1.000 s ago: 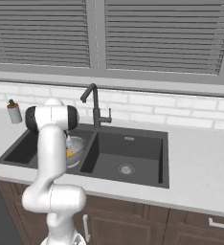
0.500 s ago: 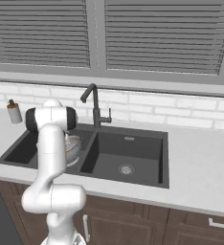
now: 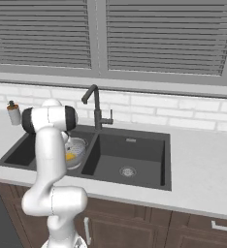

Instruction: Put the colander in the sink, put the mango, mango in the colander, and turn on the sink faucet and pour water over the colander.

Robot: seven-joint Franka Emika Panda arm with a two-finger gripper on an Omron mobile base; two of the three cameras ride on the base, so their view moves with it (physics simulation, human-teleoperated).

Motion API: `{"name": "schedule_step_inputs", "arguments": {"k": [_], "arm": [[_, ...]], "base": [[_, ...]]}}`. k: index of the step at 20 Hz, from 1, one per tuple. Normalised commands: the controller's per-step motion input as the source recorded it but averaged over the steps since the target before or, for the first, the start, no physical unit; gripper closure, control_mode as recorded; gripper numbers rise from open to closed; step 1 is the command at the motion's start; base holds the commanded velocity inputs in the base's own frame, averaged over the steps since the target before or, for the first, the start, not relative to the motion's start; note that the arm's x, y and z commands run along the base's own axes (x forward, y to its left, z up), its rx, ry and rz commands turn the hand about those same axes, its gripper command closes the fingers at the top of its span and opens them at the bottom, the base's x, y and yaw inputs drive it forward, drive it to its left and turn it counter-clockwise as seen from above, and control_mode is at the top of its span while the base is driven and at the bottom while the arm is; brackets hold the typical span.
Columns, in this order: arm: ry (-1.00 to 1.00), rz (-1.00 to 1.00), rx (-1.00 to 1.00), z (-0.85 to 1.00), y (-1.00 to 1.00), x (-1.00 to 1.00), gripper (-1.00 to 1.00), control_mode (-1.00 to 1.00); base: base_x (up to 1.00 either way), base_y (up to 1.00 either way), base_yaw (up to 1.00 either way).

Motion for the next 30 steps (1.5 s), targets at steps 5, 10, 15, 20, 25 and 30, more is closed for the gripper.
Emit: {"name": "schedule_step_inputs", "arguments": {"k": [5, 10, 15, 20, 25, 30], "arm": [[-0.13, 0.00, 0.00, 0.29, -0.04, -0.28, -1.00, -1.00], [-0.17, 0.00, 0.00, 0.66, 0.00, -0.26, -1.00, -1.00], [-0.19, 0.00, 0.01, 0.95, -0.01, -0.28, -1.00, -1.00], [-0.11, 0.00, 0.02, 1.00, 0.00, -0.27, -1.00, -1.00], [0.00, 0.00, 0.03, 1.00, 0.00, -0.05, -1.00, -1.00], [0.02, 0.00, 0.05, 1.00, 0.00, 0.00, -1.00, -1.00]], "base": [[0.00, 0.00, 0.00], [0.00, 0.00, 0.00], [0.00, 0.00, 0.00], [0.00, 0.00, 0.00], [0.00, 0.00, 0.00], [0.00, 0.00, 0.00]]}}
